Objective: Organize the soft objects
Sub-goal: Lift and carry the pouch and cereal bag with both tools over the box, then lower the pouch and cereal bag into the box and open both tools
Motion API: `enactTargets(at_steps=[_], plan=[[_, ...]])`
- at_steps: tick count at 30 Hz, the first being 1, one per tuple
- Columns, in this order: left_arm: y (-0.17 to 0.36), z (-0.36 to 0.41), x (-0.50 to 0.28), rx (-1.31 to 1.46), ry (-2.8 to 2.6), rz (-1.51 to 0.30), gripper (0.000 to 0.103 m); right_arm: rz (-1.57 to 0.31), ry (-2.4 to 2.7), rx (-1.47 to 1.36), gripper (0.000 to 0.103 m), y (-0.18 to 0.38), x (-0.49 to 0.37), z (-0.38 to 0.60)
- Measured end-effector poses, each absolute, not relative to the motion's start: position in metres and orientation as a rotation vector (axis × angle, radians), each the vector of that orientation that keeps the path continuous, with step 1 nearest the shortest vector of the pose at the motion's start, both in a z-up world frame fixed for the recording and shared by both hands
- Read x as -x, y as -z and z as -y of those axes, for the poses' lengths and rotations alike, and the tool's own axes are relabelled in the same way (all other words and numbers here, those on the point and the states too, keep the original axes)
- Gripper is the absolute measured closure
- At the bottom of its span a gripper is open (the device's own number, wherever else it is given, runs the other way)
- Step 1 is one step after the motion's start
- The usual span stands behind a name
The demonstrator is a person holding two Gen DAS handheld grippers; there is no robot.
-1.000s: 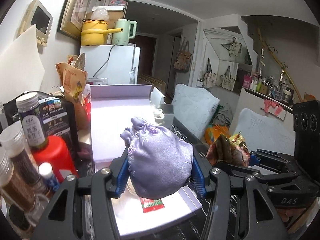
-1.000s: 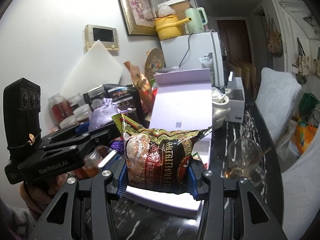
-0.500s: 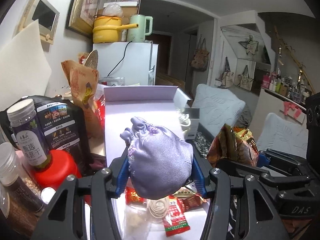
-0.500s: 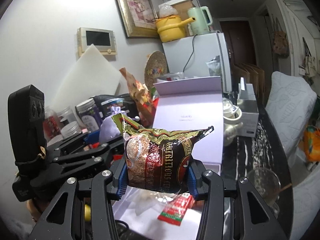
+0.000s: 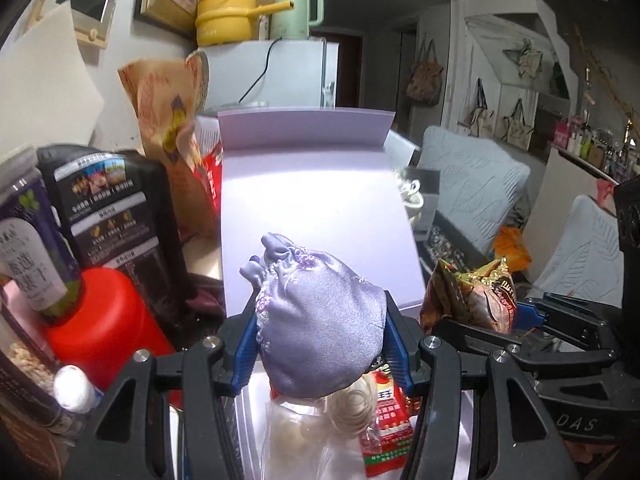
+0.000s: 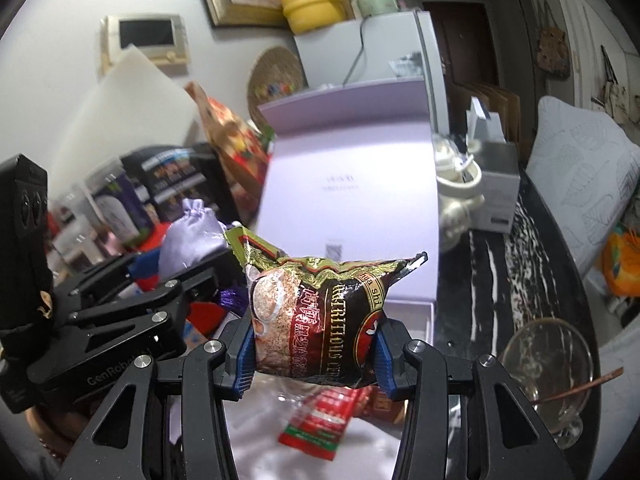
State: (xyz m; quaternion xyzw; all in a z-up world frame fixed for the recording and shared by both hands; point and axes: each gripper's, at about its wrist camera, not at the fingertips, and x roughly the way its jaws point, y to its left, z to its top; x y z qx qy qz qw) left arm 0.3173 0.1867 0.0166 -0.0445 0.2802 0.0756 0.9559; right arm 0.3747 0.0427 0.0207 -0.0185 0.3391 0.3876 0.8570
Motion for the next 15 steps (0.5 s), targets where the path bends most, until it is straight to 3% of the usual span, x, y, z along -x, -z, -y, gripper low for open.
enactTargets(at_steps=[15], plan=[[0.026, -0.19, -0.347, 0.063, -0.192, -0.686, 0.05, -0.825, -0.731, 0.07, 0.056, 0.022, -0.405, -0.051]])
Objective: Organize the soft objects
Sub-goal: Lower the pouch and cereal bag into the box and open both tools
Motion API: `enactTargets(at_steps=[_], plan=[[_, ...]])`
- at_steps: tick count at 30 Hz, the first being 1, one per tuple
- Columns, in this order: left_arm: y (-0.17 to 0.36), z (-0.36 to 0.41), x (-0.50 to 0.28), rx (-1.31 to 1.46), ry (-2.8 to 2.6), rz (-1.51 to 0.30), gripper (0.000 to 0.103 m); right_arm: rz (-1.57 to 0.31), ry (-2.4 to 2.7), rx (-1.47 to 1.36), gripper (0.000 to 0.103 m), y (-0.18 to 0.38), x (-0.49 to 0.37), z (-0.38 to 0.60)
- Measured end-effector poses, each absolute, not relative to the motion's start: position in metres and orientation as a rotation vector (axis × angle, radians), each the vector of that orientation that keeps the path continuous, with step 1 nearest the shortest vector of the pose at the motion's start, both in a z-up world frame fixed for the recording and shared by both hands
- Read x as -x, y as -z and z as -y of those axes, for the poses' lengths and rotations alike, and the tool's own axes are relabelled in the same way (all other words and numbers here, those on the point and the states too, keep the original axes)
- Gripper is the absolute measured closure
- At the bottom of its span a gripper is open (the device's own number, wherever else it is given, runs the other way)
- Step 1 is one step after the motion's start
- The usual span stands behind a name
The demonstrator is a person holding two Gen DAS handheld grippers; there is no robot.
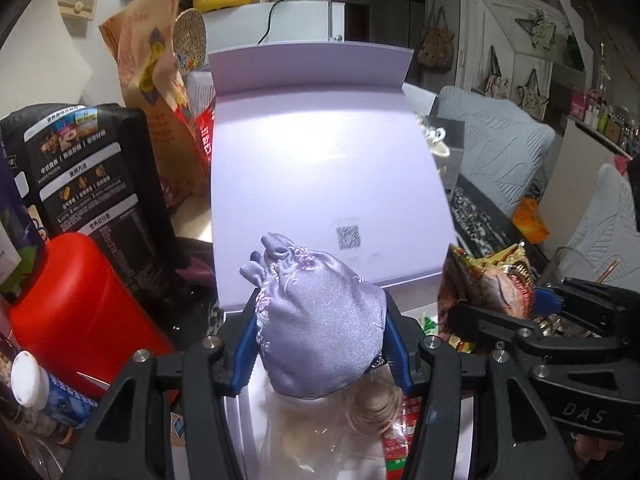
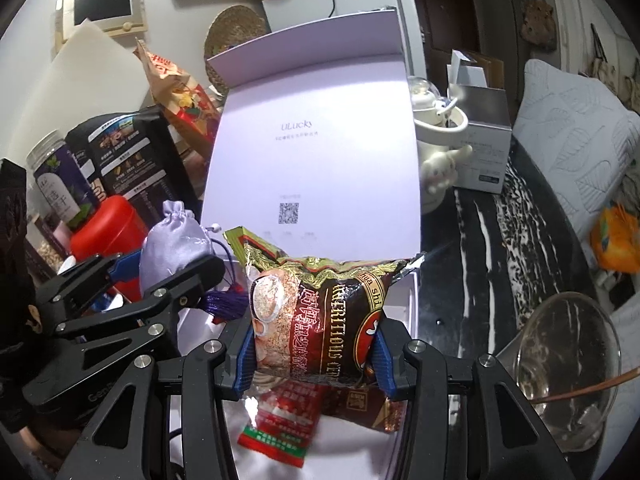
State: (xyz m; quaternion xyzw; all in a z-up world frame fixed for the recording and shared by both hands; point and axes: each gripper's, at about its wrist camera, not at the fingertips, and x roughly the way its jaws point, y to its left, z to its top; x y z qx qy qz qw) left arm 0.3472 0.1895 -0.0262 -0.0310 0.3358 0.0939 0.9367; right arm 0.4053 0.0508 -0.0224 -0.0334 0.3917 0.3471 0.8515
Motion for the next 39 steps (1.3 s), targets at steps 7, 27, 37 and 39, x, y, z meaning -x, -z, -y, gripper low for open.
enactTargets(at_steps=[7, 27, 37, 39], plan=[[0.045, -0.191, -0.359, 0.054, -0.216, -0.765, 0.05, -0.852, -0.701, 0.101, 0.056, 0.035, -0.41, -0.057], [0.078, -0.197, -0.378, 0.076, -0.229, -0.938, 0.047, -0.895, -0.654, 0.183, 0.054, 0.06, -0.417, -0.069], [0.082, -0.193, -0.386, 0.045, -0.249, -0.962, 0.04, -0.913, -0.657, 0.171, 0.049, 0.055, -0.418, -0.066], [0.08, -0.19, -0.384, 0.045, -0.253, -0.951, 0.04, -0.895, -0.661, 0.17, 0.046, 0.05, -0.416, -0.064]])
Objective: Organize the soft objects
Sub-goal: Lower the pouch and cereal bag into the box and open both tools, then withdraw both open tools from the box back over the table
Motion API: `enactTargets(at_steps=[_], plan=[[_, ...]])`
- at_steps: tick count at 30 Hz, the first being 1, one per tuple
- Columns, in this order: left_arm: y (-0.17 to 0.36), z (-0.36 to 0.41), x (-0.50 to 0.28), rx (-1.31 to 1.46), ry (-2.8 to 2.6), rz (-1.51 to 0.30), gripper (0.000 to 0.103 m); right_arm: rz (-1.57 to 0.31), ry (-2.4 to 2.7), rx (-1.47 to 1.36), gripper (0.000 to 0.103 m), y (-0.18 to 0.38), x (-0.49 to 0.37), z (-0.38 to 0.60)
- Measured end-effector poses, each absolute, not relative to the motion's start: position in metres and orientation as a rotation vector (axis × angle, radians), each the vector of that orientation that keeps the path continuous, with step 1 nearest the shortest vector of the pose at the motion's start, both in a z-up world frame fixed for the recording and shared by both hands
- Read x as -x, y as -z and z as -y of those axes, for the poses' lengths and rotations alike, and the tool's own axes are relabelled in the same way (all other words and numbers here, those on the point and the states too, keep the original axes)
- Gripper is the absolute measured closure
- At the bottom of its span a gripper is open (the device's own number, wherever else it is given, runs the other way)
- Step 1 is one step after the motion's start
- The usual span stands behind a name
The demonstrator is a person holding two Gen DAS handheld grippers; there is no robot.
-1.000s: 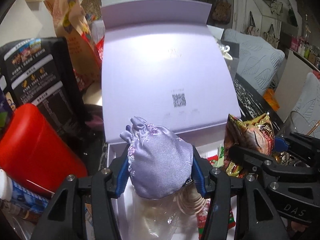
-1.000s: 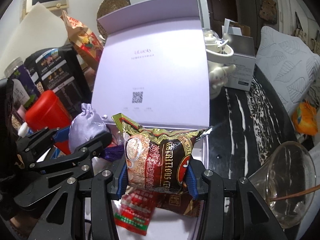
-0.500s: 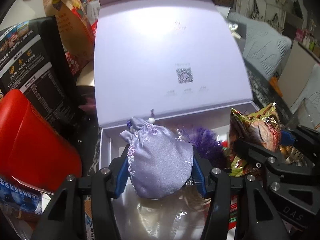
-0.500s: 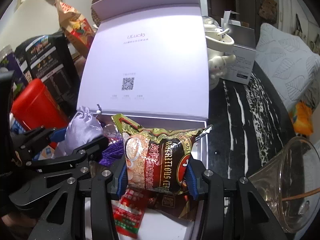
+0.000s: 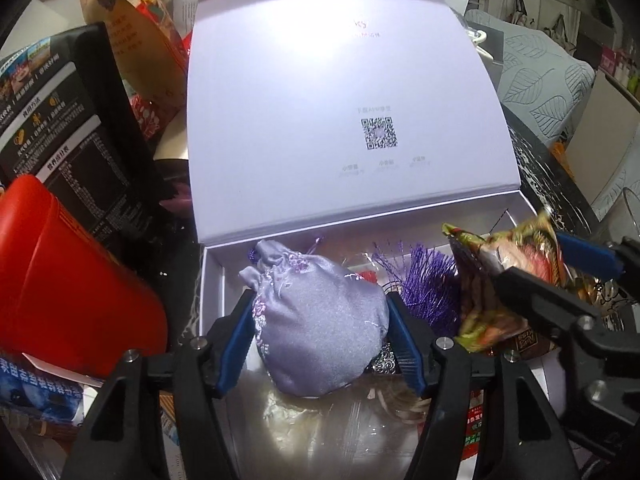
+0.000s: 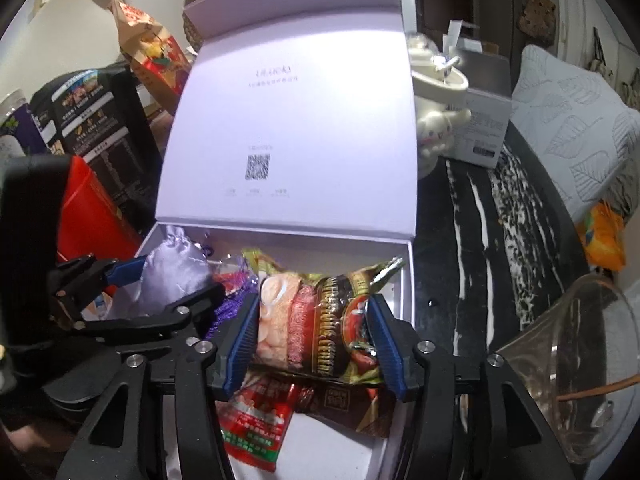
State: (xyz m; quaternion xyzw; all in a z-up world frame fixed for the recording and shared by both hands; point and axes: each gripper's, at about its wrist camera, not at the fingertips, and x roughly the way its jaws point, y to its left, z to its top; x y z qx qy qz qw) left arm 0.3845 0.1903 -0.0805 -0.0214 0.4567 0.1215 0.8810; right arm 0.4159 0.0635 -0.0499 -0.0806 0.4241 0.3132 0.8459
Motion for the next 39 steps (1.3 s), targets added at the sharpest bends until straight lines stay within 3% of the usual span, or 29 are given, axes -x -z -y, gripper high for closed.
enactTargets(at_steps=[14, 20, 27, 39], plan=[[0.053, -0.178, -0.365, 0.01, -0.264, -0.847, 0.04, -0.857, -0.633, 0.213, 0.047, 0.046, -0.417, -0.058], [0.05, -0.19, -0.365, 0.013, -0.284, -0.876, 0.023, -0.862, -0.64, 0.207, 0.047, 0.047, -0.417, -0.057], [0.059, -0.194, -0.369, 0.016, -0.272, -0.927, 0.013, -0.869, -0.655, 0.203, 0.047, 0.047, -0.417, -0.057], [0.035, -0.197, -0.349, 0.071, -0.264, -0.817, 0.013, -0.848, -0.685, 0.146, 0.047, 0.034, -0.412, -0.051]])
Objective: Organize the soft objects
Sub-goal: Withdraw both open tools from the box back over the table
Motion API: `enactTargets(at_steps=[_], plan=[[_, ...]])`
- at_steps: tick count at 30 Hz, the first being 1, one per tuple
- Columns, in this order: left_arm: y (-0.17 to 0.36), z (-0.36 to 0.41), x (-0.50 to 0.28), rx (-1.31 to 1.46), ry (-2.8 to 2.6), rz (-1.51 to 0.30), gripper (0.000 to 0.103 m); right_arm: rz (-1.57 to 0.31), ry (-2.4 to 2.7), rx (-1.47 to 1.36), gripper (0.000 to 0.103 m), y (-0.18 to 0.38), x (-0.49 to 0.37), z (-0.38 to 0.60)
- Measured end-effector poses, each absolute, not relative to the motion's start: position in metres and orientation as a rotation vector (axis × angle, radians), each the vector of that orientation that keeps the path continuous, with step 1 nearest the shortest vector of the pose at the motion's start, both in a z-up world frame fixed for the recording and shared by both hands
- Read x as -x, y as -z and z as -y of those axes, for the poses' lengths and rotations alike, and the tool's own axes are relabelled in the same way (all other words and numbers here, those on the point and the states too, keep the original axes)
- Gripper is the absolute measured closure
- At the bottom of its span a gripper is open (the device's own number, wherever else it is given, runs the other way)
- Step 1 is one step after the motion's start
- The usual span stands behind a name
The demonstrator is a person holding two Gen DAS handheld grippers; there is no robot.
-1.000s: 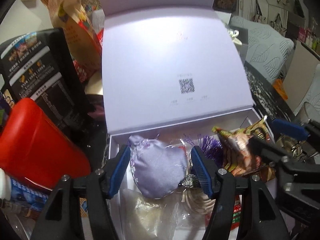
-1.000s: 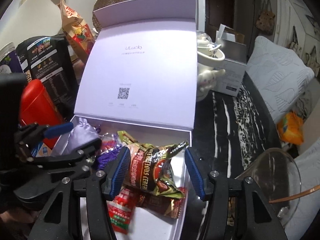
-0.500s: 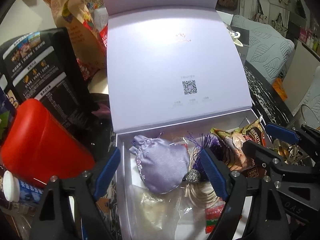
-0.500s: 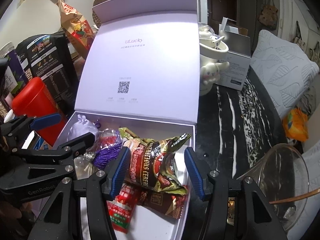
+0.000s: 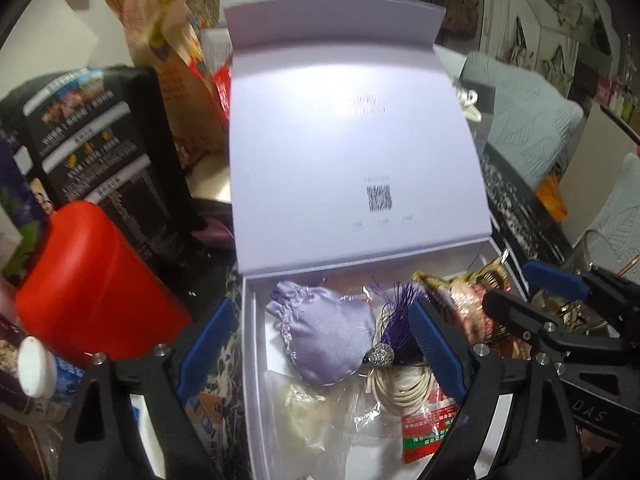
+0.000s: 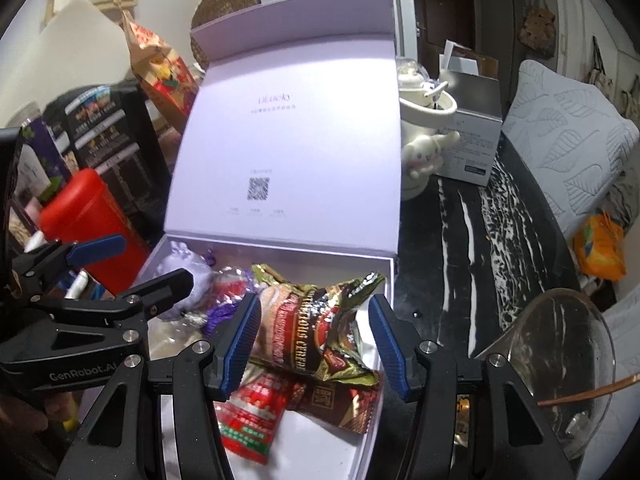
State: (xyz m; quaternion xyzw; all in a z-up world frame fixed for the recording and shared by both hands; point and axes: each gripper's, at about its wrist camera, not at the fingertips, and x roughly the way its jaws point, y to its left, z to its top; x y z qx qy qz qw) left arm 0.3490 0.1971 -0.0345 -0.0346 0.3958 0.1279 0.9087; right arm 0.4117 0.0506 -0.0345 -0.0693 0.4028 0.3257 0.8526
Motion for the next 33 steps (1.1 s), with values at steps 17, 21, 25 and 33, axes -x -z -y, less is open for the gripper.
enactTargets(at_steps=[17, 21, 25, 33], plan=[[-0.031, -0.182, -0.294, 0.069, -0.25, -0.654, 0.013, -0.699, -0.7, 0.141, 0.047, -0.027, -0.364, -0.03], [-0.051, -0.175, -0.272, 0.055, -0.244, -0.603, 0.013, -0.649, -0.7, 0.142, 0.046, -0.047, -0.345, -0.023], [-0.069, -0.166, -0.252, 0.038, -0.234, -0.554, 0.013, -0.599, -0.695, 0.134, 0.045, -0.066, -0.324, -0.015], [-0.099, -0.152, -0.213, 0.021, -0.216, -0.485, 0.013, -0.482, -0.687, 0.116, 0.036, -0.104, -0.278, 0.005]])
